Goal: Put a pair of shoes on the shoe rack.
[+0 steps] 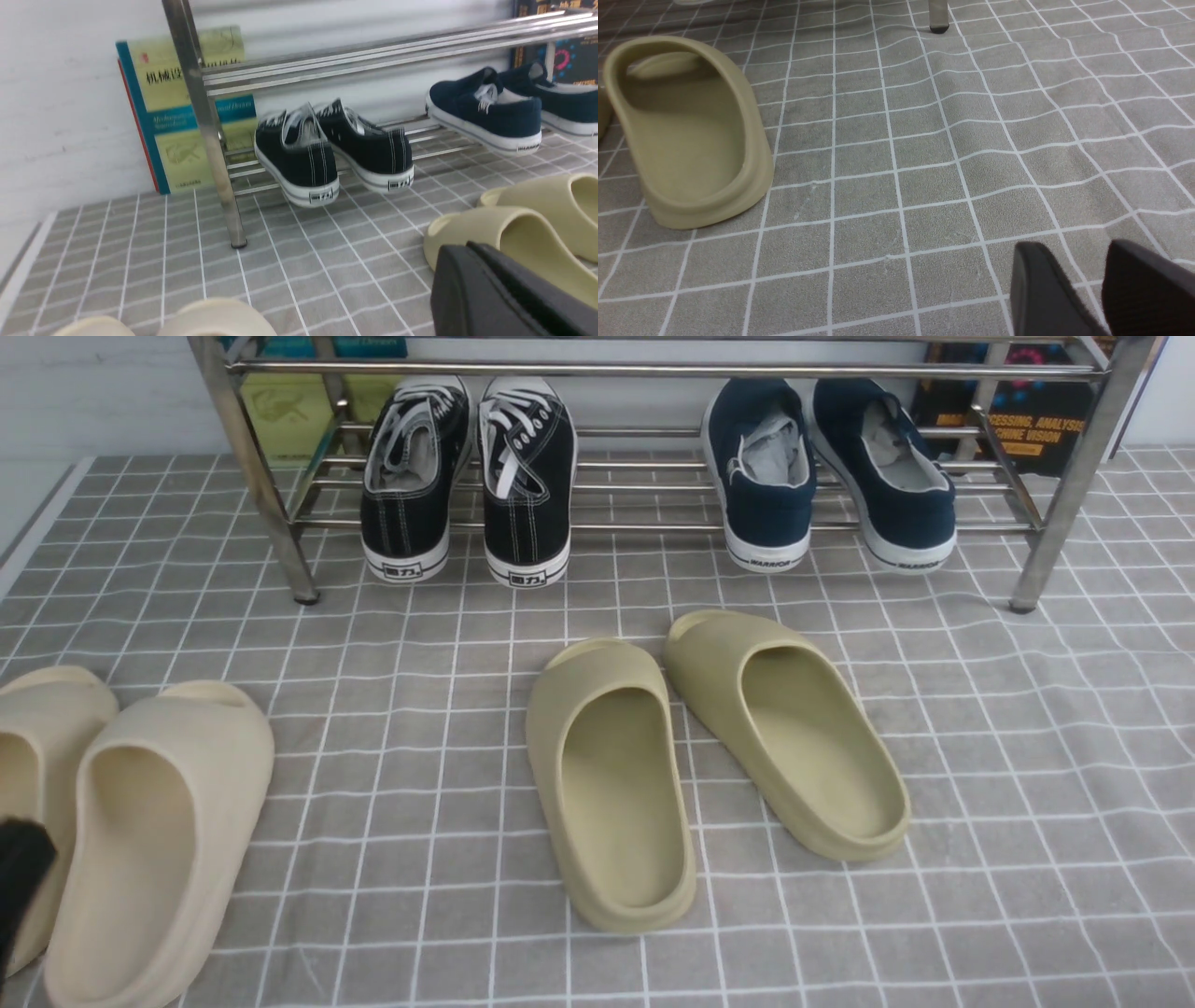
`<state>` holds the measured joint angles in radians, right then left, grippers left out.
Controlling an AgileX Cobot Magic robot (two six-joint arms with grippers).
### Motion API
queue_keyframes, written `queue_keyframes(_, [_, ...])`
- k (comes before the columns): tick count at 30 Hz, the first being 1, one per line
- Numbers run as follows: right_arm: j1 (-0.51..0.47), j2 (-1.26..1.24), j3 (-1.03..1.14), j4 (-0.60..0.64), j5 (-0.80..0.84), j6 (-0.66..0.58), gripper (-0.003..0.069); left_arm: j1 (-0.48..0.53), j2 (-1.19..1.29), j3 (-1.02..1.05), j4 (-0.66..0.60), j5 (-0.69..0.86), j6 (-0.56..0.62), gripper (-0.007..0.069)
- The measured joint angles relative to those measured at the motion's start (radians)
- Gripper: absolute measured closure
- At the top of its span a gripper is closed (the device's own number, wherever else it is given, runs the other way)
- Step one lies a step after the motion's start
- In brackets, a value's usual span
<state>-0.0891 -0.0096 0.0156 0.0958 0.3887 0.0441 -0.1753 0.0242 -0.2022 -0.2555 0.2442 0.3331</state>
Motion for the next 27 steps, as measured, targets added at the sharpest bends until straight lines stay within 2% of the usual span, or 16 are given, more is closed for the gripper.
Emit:
queue_keyframes(5, [0.0,0.0,0.0,0.0,0.0,0.0,0.042,0.0,-0.022,0.073,-0.055,-0.025,0.001,0.0638])
queue_keyframes(10, [0.0,0.0,0.0,0.0,0.0,0.0,0.042,0.0,-0.024,0.075,-0.043,-0.025,0.005,0.0638])
queue_keyframes(16, [0.0,0.0,0.0,0.0,0.0,-0.001,0.042,0.0,-0.024,0.075,-0.041,0.119,-0.047,0.0638])
queue_keyframes(17, [0.0,0.0,0.0,0.0,0.0,-0.001,0.042,0.0,-0.025,0.079,-0.043,0.154,-0.116,0.0638])
queue_keyframes(21, [0.0,0.0,0.0,0.0,0.0,-0.002,0.042,0.0,-0.033,0.122,-0.003,0.144,-0.23,0.0638])
queue_keyframes(22, [0.0,0.0,0.0,0.0,0.0,-0.002,0.042,0.0,-0.035,0.167,0.07,0.113,-0.326,0.0638])
queue_keyframes(26, [0.0,0.0,0.0,0.0,0.0,-0.003,0.042,0.0,-0.035,0.226,0.206,0.087,-0.517,0.0638])
queue_keyframes(27, [0.0,0.0,0.0,0.0,0.0,-0.003,0.042,0.0,-0.035,0.227,0.211,0.087,-0.523,0.0638])
